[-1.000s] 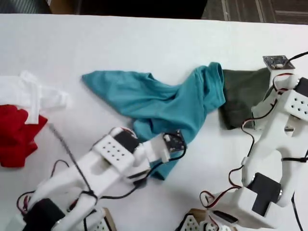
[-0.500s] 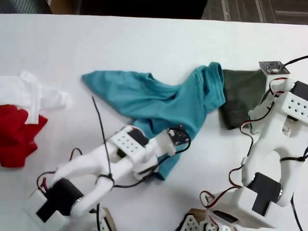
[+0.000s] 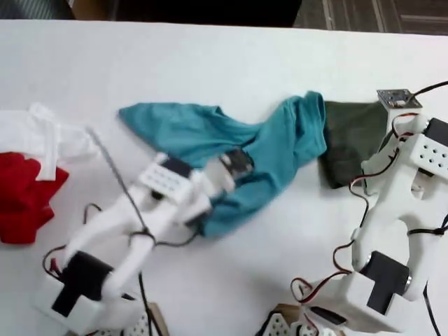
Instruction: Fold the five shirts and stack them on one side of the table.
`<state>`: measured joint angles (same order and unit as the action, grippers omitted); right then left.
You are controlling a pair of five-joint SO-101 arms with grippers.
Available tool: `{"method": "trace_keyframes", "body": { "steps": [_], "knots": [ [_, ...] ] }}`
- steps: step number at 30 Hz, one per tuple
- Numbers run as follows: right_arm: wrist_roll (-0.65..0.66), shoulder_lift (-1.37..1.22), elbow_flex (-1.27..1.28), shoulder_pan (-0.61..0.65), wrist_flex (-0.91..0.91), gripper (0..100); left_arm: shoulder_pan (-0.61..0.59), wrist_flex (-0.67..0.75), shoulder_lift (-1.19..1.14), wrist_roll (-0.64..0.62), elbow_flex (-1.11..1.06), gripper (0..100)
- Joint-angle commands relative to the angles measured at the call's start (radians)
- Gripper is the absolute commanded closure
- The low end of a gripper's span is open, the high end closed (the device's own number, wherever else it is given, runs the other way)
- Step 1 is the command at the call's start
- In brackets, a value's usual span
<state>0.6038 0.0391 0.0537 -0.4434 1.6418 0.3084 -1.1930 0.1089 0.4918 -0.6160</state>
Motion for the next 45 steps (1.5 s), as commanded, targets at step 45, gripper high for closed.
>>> {"method": "trace_keyframes", "body": {
  "steps": [45],
  "knots": [
    [-0.003, 0.05, -0.002, 0.32, 0.013, 83.6, -0.582, 0.087, -0.014, 0.192, -0.024, 77]
  ]
}}
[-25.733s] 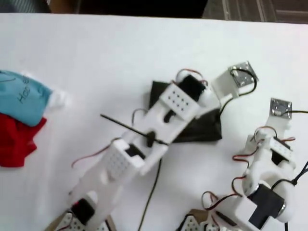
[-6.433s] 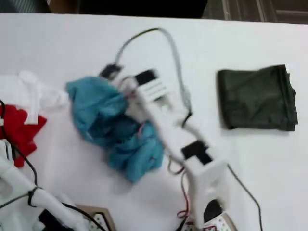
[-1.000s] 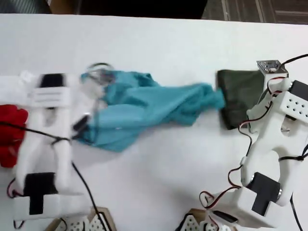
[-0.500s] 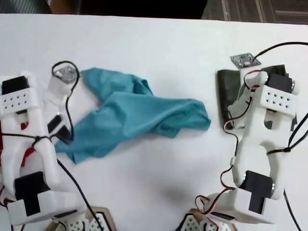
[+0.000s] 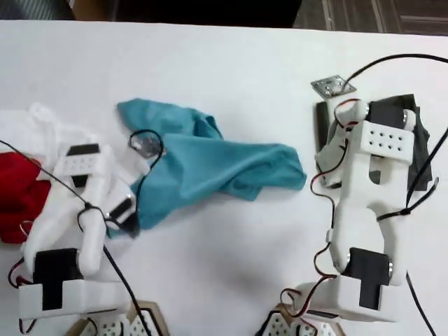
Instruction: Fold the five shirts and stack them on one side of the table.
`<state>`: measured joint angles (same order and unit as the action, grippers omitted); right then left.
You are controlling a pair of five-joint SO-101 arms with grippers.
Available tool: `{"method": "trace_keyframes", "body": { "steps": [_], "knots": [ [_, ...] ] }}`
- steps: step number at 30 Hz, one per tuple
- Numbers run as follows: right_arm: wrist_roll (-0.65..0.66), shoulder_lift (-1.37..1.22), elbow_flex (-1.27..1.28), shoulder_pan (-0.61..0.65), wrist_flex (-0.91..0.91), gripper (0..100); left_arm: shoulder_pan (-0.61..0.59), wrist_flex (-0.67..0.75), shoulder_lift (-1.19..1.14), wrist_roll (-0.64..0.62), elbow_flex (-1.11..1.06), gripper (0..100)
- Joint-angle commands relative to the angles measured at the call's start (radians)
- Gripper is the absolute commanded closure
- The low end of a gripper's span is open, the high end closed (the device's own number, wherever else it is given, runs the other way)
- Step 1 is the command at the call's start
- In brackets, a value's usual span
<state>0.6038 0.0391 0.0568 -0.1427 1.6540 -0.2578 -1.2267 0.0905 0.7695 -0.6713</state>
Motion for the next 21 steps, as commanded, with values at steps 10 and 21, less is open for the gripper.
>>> {"method": "trace_keyframes", "body": {
  "steps": [10, 21],
  "knots": [
    [0.003, 0.051, 0.072, 0.021, -0.024, 83.6, -0.071, 0.112, -0.002, -0.278, 0.308, 77],
    [0.002, 0.056, 0.115, 0.021, -0.07, 83.6, -0.075, 0.133, -0.003, -0.199, 0.317, 77]
  ]
}}
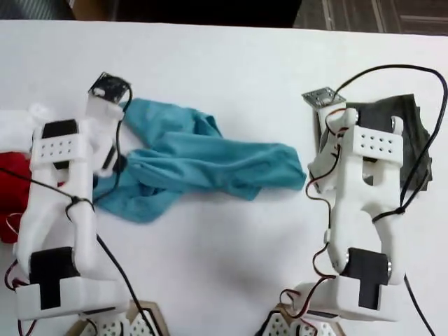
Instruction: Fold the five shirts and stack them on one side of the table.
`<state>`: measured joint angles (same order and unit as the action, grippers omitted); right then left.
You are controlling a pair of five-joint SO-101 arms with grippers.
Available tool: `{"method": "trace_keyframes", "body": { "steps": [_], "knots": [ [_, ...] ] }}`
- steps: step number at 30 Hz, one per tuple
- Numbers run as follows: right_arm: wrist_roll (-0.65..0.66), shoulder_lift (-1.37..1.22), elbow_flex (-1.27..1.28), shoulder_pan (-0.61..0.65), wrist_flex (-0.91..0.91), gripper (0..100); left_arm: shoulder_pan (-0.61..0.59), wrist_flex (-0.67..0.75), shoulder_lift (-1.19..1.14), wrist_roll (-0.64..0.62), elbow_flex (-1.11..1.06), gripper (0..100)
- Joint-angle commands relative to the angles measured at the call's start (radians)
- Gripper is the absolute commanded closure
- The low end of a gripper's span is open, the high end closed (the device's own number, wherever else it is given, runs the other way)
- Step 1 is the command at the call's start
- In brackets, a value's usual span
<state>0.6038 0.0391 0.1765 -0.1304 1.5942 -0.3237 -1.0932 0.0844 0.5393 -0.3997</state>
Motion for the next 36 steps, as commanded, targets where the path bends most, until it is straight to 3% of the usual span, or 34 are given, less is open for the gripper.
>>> {"method": "trace_keyframes", "body": {
  "steps": [1, 12, 21, 30, 36],
  "knots": [
    [0.003, 0.056, -0.005, 0.005, -0.01, 83.6, -0.014, -0.015, 0.003, 0.041, 0.047, 77],
    [0.003, 0.051, -0.006, 0.012, -0.013, 83.6, -0.17, -0.046, 0.002, 0.112, 0.113, 77],
    [0.002, 0.051, -0.006, 0.012, -0.024, 83.6, -0.091, -0.041, 0.011, 0.11, -0.171, 77],
    [0.0, 0.051, -0.005, 0.01, -0.022, 83.6, -0.075, -0.049, 0.012, 0.117, -0.206, 77],
    [0.002, 0.051, -0.005, 0.007, -0.021, 83.6, -0.098, -0.273, 0.075, 0.195, -0.045, 77]
  ]
}}
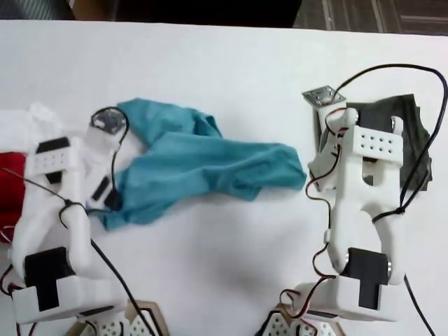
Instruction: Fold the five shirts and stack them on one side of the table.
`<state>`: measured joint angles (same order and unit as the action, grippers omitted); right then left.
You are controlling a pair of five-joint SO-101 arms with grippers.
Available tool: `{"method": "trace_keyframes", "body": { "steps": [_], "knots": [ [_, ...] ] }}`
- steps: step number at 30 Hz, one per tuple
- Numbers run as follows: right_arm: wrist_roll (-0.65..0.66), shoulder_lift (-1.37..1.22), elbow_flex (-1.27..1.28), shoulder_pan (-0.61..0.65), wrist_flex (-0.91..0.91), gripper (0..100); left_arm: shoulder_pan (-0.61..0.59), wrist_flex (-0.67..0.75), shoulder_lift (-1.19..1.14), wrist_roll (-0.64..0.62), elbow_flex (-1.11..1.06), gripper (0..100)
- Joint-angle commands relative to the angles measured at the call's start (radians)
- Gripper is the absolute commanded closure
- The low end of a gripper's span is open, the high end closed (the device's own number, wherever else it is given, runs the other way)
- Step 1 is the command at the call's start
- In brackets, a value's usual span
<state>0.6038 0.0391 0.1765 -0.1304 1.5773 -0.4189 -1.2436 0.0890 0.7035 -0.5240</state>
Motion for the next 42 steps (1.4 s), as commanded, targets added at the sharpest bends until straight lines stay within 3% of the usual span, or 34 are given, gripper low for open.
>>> {"method": "trace_keyframes", "body": {
  "steps": [1, 3, 7, 11, 16, 22, 26, 33, 39, 42],
  "knots": [
    [0.0, 0.051, -0.005, 0.008, -0.004, 83.6, 0.0, -0.164, 0.084, 0.052, 0.077, 77],
    [-0.003, 0.051, -0.005, 0.01, -0.004, 83.6, 0.002, -0.212, 0.107, 0.114, 0.047, 77],
    [-0.003, 0.051, -0.005, 0.012, -0.005, 83.6, -0.025, -0.135, 0.157, 0.252, -0.079, 77],
    [-0.003, 0.051, -0.006, 0.012, -0.007, 83.6, -0.028, 0.012, 0.164, 0.265, -0.166, 77],
    [-0.002, 0.051, -0.005, 0.007, -0.001, 83.6, -0.028, 0.031, 0.167, 0.27, -0.217, 77],
    [-0.003, 0.051, -0.005, 0.012, -0.005, 83.6, -0.031, 0.206, 0.164, 0.255, -0.245, 77],
    [-0.003, 0.051, -0.005, 0.012, -0.004, 83.6, -0.028, 0.368, 0.169, 0.098, -0.231, 77],
    [0.002, 0.051, -0.005, 0.005, -0.001, 83.6, 0.063, 0.385, 0.161, 0.06, -0.277, 86],
    [0.003, 0.05, -0.005, 0.008, -0.002, 83.6, 0.066, 0.379, 0.172, 0.058, -0.277, 88],
    [0.003, 0.05, -0.005, 0.008, -0.004, 83.6, 0.063, 0.371, 0.173, 0.054, -0.26, 99]
  ]
}}
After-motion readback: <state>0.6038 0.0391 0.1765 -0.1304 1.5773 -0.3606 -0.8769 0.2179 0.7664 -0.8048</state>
